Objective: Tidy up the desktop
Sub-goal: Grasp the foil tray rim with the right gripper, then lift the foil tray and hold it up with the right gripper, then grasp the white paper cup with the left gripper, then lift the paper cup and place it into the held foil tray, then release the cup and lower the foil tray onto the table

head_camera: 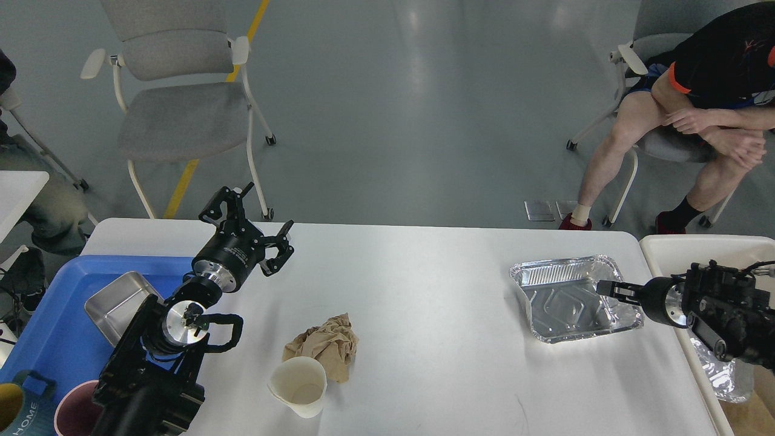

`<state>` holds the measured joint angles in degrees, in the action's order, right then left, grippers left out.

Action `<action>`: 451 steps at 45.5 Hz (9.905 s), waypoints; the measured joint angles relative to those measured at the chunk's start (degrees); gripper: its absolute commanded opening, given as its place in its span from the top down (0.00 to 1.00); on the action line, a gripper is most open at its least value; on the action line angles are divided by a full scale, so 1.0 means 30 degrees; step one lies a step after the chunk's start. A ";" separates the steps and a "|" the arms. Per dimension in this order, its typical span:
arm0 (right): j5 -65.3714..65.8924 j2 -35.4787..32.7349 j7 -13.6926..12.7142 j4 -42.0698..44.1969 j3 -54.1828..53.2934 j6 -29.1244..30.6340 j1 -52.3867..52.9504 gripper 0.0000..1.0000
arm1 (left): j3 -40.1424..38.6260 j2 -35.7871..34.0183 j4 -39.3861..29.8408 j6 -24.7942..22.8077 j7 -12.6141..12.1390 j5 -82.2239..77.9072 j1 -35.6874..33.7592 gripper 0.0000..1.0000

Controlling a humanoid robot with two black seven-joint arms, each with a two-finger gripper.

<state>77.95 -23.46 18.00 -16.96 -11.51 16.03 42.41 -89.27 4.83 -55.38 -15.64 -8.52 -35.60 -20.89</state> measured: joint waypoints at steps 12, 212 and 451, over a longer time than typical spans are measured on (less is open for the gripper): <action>-0.0018 0.0300 0.0726 -0.0235 0.0056 0.0211 -0.0238 0.66 | 0.0009 -0.0008 -0.0009 0.0000 0.0000 0.0000 0.0014 0.03; -0.3717 -0.6323 -0.2805 -1.3117 -0.0061 0.5025 0.5337 1.00 | 2.1426 -1.5169 -1.0993 -0.3787 -0.2422 -0.9067 -0.2201 0.11; -0.3805 -0.3666 -0.2896 -1.3158 -0.0297 0.3709 0.4356 1.00 | 1.7795 -2.5960 -1.2855 -0.7046 -0.0957 -0.6052 -0.8187 0.12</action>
<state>66.53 -34.46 9.31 -56.43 -12.40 27.15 55.48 -35.89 -73.05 -93.94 -36.78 -11.39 -53.75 -45.45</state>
